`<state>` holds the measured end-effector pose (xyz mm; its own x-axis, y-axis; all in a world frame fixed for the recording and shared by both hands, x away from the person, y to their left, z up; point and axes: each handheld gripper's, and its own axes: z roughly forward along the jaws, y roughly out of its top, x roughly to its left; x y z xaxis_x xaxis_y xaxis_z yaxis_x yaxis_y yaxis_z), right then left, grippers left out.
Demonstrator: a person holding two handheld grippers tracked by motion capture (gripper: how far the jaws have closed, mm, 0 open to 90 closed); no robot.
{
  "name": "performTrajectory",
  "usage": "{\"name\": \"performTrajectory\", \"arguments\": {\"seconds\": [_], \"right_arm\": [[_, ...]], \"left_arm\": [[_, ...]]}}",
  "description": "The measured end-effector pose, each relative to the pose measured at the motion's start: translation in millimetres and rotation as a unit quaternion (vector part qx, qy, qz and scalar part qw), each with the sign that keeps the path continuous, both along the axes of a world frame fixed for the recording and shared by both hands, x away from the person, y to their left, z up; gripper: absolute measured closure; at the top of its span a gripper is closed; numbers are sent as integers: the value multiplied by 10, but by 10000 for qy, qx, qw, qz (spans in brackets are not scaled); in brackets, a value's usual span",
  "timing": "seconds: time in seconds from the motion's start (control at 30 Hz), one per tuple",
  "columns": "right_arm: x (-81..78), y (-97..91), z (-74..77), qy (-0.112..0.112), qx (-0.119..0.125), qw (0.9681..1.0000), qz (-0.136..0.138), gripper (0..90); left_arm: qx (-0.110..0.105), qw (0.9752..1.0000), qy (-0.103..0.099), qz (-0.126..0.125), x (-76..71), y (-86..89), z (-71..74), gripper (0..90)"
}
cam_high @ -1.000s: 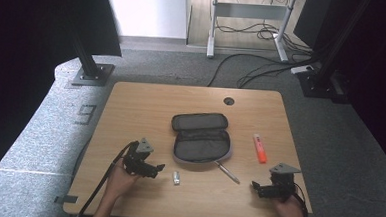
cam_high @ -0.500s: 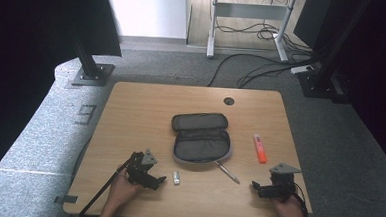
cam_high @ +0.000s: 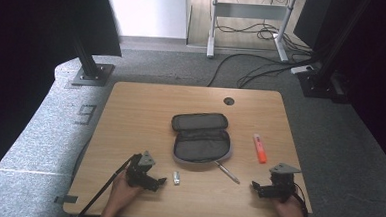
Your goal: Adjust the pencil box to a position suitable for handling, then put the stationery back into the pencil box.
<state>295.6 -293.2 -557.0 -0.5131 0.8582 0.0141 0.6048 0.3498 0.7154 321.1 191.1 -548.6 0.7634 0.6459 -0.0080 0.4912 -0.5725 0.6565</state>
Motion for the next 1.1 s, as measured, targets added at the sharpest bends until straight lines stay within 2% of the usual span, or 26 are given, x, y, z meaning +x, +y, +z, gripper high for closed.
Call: {"name": "performTrajectory", "arguments": {"seconds": [0.47, 0.67, 0.7, 0.77, 1.1], "right_arm": [[-4, -1, 3, 4, 0, 10000, 14, 0], [-17, 30, 22, -39, 56, 10000, 46, 48], [-29, 43, 72, -177, 66, 9998, 84, 54], [-30, 39, 110, -251, 110, 9996, 74, 52], [-2, -95, 285, -473, 357, 9979, -260, 128]], "left_arm": [[4, 10000, 0, 23, -2, -3, 0, 0], [4, 10000, 0, 32, -3, -4, 0, 0], [1, 10000, 0, 32, -3, -4, 0, 0], [4, 10000, 0, 34, -3, -4, 0, 0], [1, 10000, 1, 32, -2, -4, 1, 0]]}}
